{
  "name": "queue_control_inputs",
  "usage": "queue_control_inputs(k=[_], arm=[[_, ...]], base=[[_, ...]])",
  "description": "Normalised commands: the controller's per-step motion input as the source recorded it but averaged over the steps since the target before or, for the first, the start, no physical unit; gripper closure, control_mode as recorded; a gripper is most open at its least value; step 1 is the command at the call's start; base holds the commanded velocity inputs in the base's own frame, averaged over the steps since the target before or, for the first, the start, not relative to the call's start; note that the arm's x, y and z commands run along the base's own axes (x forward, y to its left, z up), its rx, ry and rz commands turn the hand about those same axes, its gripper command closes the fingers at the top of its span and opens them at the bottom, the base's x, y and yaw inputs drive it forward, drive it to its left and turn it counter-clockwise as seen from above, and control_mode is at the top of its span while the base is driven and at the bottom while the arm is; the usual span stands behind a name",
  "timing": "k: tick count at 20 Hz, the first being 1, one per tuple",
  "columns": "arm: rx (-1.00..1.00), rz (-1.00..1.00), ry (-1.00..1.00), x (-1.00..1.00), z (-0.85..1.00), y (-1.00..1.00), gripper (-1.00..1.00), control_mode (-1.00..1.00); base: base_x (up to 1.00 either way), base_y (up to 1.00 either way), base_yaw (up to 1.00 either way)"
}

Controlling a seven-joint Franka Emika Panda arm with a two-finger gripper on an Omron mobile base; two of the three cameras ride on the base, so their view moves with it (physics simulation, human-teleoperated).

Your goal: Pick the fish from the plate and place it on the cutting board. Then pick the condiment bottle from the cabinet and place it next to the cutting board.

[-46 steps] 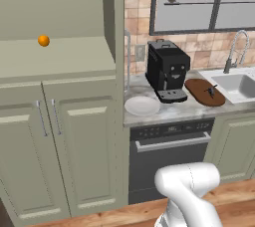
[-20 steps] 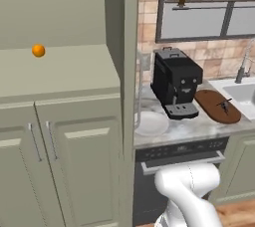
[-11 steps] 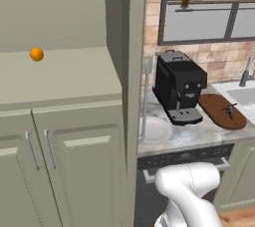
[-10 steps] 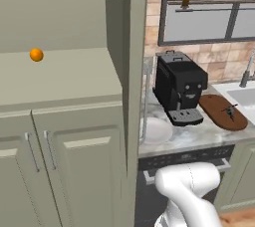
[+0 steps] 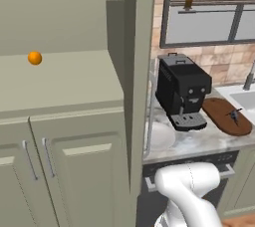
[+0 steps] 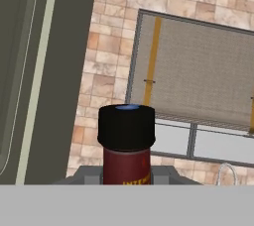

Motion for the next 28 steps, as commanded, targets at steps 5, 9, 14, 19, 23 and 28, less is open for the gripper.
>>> queue_control_inputs(k=[5, 9, 14, 19, 23, 28], arm=[[0.0, 0.0, 0.0, 0.0, 0.0, 0.0, 1.0, 1.0], [0.0, 0.0, 0.0, 0.0, 0.0, 0.0, 1.0, 1.0], [0.0, 0.0, 0.0, 0.0, 0.0, -0.04, 1.0, -1.0], [0.0, 0.0, 0.0, 0.0, 0.0, 0.0, 1.0, -1.0], [0.0, 0.0, -0.01, 0.0, -0.1, 0.0, 1.0, -1.0], [0.0, 0.0, 0.0, 0.03, -0.29, -0.01, 1.0, -1.0]], base=[[0.27, -0.09, 0.0], [0.16, -0.1, 0.0], [0.0, 0.0, 0.0], [0.0, 0.0, 0.0], [0.0, 0.0, 0.0], [0.0, 0.0, 0.0]])
